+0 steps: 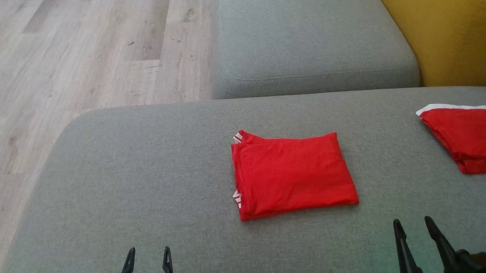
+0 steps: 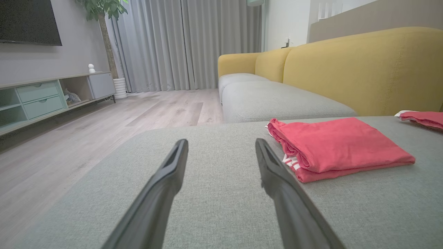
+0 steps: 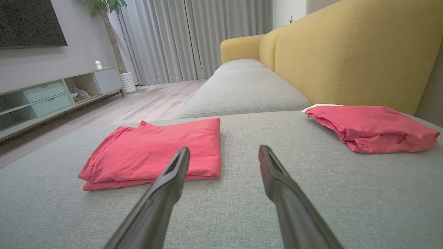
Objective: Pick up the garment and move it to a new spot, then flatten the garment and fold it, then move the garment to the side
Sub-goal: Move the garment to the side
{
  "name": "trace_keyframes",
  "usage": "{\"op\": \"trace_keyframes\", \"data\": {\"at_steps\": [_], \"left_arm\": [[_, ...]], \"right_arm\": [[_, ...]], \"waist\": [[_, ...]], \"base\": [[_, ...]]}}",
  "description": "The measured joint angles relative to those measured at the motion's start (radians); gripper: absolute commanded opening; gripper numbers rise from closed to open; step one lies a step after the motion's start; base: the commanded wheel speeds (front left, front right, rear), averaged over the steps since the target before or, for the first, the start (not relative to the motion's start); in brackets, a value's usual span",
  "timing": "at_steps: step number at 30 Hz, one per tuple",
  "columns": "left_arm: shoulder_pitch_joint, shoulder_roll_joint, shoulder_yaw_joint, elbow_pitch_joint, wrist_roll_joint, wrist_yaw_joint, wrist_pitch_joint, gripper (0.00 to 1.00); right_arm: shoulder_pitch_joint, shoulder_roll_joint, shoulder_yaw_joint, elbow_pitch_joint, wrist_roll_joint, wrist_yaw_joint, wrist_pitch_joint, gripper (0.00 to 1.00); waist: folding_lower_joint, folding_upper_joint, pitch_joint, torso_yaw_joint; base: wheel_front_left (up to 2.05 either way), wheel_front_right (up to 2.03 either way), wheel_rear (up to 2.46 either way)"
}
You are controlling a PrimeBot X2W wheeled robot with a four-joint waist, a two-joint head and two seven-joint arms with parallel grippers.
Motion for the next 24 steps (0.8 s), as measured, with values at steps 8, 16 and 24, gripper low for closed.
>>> {"op": "trace_keyframes", "data": {"at_steps": [8,16,24], "left_arm": [[-0.001,-0.004,-0.005,-0.032,0.018,-0.010,0.000,1.00],[-0.010,-0.013,-0.009,-0.056,-0.015,-0.044,0.000,1.00],[-0.061,-0.015,-0.053,-0.063,-0.009,-0.063,0.000,1.00]], "right_arm": [[-0.002,0.001,0.007,0.010,0.010,0.000,0.000,1.00],[-0.256,-0.046,0.019,0.288,0.108,0.000,0.004,1.00],[-0.541,-0.085,0.035,0.568,0.200,0.000,0.117,1.00]], "waist": [[0.0000,0.0000,0.018,0.024],[0.0002,0.0000,0.098,0.080],[0.0003,0.0000,0.159,0.139]], "base": [[0.00,0.00,0.00],[0.00,0.00,0.00],[0.00,0.00,0.00]]}}
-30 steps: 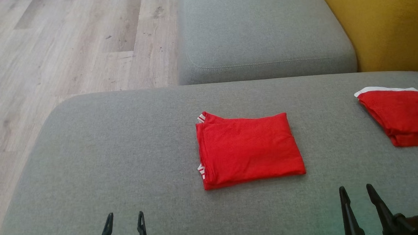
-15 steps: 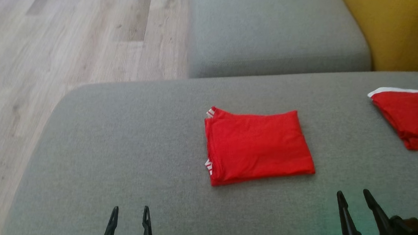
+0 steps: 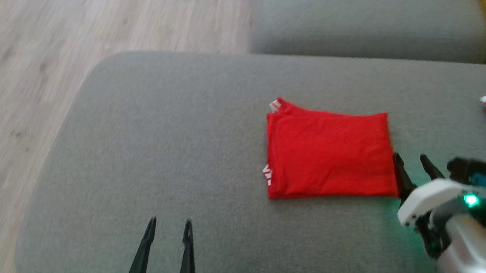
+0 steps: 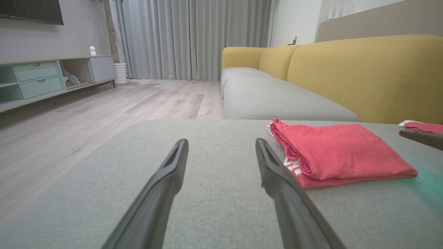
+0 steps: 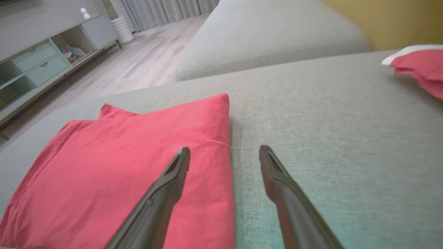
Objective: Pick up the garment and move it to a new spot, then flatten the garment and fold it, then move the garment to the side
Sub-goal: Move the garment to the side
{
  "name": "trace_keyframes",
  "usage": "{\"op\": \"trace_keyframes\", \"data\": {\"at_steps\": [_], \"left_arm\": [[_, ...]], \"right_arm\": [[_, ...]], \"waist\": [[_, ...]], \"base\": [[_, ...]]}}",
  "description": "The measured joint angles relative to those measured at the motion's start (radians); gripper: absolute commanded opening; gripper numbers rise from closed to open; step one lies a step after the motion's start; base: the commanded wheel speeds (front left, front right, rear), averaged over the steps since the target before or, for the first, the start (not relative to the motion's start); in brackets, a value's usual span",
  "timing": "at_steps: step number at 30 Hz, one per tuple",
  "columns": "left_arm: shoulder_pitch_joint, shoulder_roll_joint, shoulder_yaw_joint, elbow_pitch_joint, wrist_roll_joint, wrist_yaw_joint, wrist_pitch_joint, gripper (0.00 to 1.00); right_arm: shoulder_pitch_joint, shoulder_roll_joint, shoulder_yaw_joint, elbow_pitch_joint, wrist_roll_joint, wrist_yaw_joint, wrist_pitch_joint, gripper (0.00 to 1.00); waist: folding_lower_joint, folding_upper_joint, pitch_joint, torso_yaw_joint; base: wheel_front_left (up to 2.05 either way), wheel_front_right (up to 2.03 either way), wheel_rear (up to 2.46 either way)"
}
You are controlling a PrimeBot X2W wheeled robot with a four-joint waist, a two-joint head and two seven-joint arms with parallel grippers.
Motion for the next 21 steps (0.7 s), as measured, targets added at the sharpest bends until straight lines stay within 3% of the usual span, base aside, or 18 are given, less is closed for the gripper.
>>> {"op": "trace_keyframes", "data": {"at_steps": [6,7,9,16,21], "left_arm": [[-0.074,-0.004,-0.032,-0.030,-0.012,-0.005,0.000,1.00],[-0.080,-0.005,-0.036,-0.030,-0.017,0.001,0.000,1.00],[-0.083,-0.005,-0.043,-0.030,-0.021,0.003,0.000,1.00],[-0.085,-0.007,-0.044,-0.073,-0.044,0.031,0.000,1.00],[-0.102,-0.007,-0.043,-0.102,-0.034,0.046,0.000,1.00]], "right_arm": [[-0.143,-0.040,0.041,0.195,0.054,0.000,0.073,1.00],[-0.156,-0.040,0.051,0.217,0.067,0.000,0.080,0.85],[-0.178,-0.040,0.077,0.240,0.100,0.000,0.090,0.00],[-0.218,-0.072,0.188,0.246,0.163,0.000,0.035,0.00],[-0.304,-0.200,0.244,0.247,0.131,0.000,0.027,0.00]], "waist": [[0.0002,0.0000,0.076,0.051],[0.0002,0.0000,0.086,0.059],[0.0000,0.0000,0.104,0.071],[-0.0002,0.0000,0.130,0.040],[-0.0001,0.0000,0.155,-0.045]], "base": [[0.00,0.00,0.00],[0.00,0.00,0.00],[0.00,0.00,0.00],[0.00,0.00,0.00],[0.00,0.00,0.00]]}}
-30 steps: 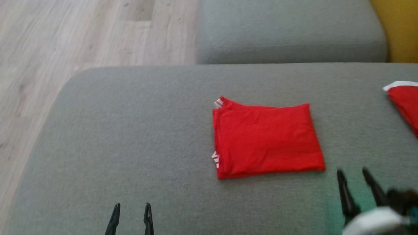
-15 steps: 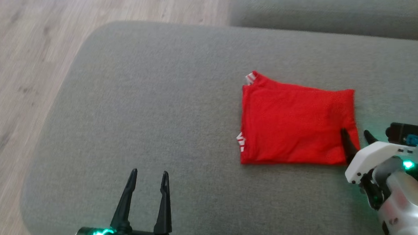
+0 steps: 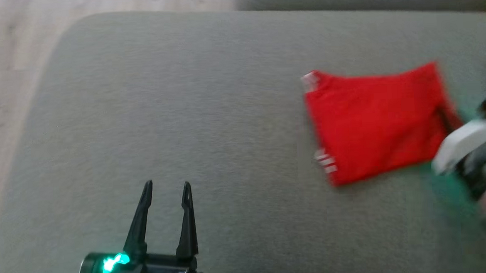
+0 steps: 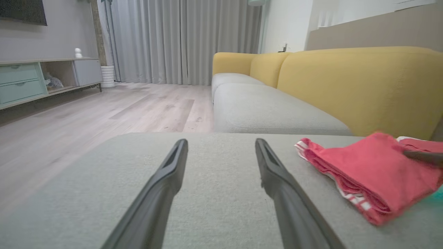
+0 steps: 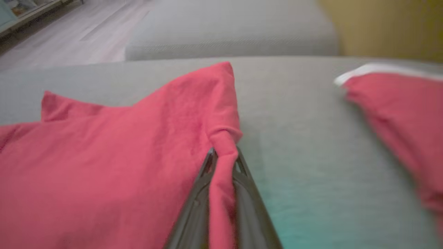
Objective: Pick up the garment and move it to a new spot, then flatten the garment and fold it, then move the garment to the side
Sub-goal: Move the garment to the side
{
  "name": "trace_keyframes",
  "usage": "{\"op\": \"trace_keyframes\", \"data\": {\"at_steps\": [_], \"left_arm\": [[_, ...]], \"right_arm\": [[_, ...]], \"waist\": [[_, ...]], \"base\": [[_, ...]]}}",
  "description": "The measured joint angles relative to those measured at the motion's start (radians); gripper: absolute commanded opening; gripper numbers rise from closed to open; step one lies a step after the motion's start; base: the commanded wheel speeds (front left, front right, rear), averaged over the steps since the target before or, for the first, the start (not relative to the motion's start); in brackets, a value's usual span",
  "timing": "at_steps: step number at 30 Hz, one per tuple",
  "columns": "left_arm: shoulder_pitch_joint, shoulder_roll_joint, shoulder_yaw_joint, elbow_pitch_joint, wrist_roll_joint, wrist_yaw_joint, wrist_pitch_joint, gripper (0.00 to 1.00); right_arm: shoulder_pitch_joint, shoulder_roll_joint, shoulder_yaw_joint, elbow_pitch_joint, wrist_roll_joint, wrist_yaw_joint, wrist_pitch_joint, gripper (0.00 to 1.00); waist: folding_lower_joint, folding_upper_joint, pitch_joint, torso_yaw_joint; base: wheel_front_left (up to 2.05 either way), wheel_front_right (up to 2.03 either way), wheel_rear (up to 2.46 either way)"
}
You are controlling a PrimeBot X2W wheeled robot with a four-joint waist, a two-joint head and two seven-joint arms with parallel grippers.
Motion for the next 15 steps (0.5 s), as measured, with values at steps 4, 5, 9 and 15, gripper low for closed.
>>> {"op": "trace_keyframes", "data": {"at_steps": [4,5,9,15], "left_arm": [[-0.049,-0.001,0.002,0.000,-0.003,0.000,0.000,1.00],[-0.067,-0.001,0.005,-0.001,-0.003,0.000,0.000,1.00],[-0.135,-0.002,0.029,-0.008,-0.002,0.009,0.000,1.00],[-0.190,-0.003,0.036,-0.008,0.004,-0.010,0.000,1.00]], "right_arm": [[-0.113,-0.122,0.025,-0.012,-0.027,0.000,0.006,0.00],[-0.142,-0.153,0.029,-0.016,-0.032,0.000,0.013,0.00],[-0.242,-0.260,0.038,-0.032,-0.048,0.000,0.037,0.00],[-0.325,-0.355,0.026,-0.054,-0.080,0.000,0.071,0.11]], "waist": [[0.0000,0.0000,0.039,-0.074],[0.0000,0.0000,0.054,-0.090],[0.0002,0.0000,0.124,-0.141],[0.0003,0.0000,0.208,-0.192]], "base": [[0.00,0.00,0.00],[0.00,0.00,0.00],[0.00,0.00,0.00],[0.00,0.00,0.00]]}}
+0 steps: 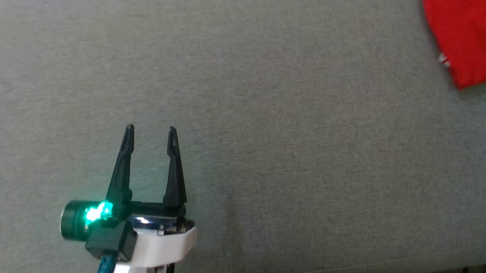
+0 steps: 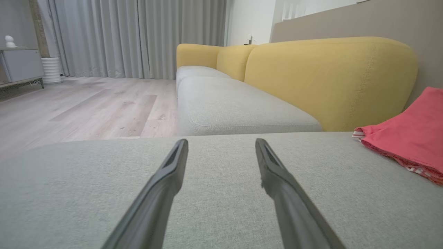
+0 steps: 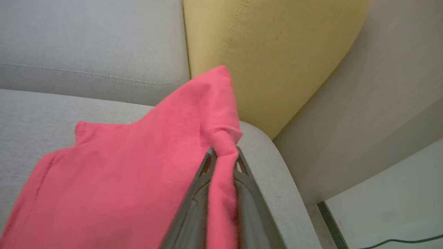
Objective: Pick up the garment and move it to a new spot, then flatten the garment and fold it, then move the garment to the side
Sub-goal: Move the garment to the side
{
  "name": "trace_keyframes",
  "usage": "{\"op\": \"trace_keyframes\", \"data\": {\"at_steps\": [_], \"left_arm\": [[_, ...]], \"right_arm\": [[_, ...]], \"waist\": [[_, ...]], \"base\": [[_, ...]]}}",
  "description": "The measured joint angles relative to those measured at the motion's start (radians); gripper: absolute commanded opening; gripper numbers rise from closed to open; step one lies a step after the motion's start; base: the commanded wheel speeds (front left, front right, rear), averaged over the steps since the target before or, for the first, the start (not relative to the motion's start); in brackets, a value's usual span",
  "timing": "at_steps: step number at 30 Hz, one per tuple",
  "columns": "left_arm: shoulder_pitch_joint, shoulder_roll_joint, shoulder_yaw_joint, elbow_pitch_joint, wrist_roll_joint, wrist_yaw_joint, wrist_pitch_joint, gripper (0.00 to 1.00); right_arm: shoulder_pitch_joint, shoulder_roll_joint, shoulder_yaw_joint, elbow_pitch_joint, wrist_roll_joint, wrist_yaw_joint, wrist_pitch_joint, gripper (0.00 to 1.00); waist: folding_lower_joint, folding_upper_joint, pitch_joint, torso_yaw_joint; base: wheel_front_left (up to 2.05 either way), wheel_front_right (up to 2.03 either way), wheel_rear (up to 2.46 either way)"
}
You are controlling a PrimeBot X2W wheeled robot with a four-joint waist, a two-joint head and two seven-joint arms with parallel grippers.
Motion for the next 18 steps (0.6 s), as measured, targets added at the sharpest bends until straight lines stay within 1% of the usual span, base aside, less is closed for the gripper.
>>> {"op": "trace_keyframes", "data": {"at_steps": [1,2,5,8,10,12,15,17,18], "left_arm": [[-0.008,0.000,0.002,0.001,0.001,-0.001,0.000,1.00],[-0.017,0.000,0.002,0.005,0.002,-0.009,0.000,1.00],[-0.037,-0.001,0.002,0.020,0.011,-0.017,0.000,1.00],[-0.037,-0.001,0.002,0.041,0.011,-0.026,0.000,1.00],[-0.031,-0.001,0.003,0.058,0.009,-0.027,0.000,1.00],[-0.026,-0.001,0.005,0.078,-0.003,-0.027,0.000,1.00],[0.016,-0.002,0.013,0.129,-0.035,-0.023,0.000,1.00],[0.059,-0.002,0.017,0.154,-0.059,-0.010,0.000,1.00],[0.078,-0.002,0.017,0.163,-0.072,-0.006,0.000,1.00]], "right_arm": [[-0.010,-0.011,-0.010,0.001,-0.007,0.000,0.010,0.97],[-0.016,-0.017,-0.018,0.000,-0.015,0.000,0.013,1.00],[-0.020,-0.017,-0.034,-0.006,-0.047,0.000,0.003,1.00],[-0.009,0.012,-0.054,-0.029,-0.075,0.000,-0.045,1.00],[0.031,0.065,-0.060,-0.055,-0.079,0.000,-0.077,1.00],[0.103,0.144,-0.055,-0.081,-0.078,0.000,-0.107,1.00],[0.253,0.269,-0.040,-0.109,-0.051,0.000,-0.154,1.00],[0.366,0.341,-0.029,-0.139,-0.043,0.000,-0.189,1.00],[0.420,0.374,-0.039,-0.156,-0.038,0.000,-0.201,1.00]], "waist": [[0.0000,0.0000,0.013,-0.008],[0.0001,0.0000,0.024,-0.016],[0.0002,-0.0001,0.031,-0.035],[-0.0004,0.0000,0.004,-0.039],[-0.0003,0.0000,-0.029,-0.038],[-0.0004,0.0000,-0.068,-0.036],[-0.0004,0.0000,-0.135,-0.035],[-0.0004,0.0000,-0.185,-0.035],[-0.0004,0.0000,-0.210,-0.034]], "base": [[0.00,0.00,0.00],[0.00,0.00,0.00],[0.00,0.00,0.00],[0.00,0.00,0.00],[0.00,0.00,0.00],[0.00,0.00,0.00],[0.00,0.00,0.00],[0.00,0.00,0.00],[0.00,0.00,0.00]]}}
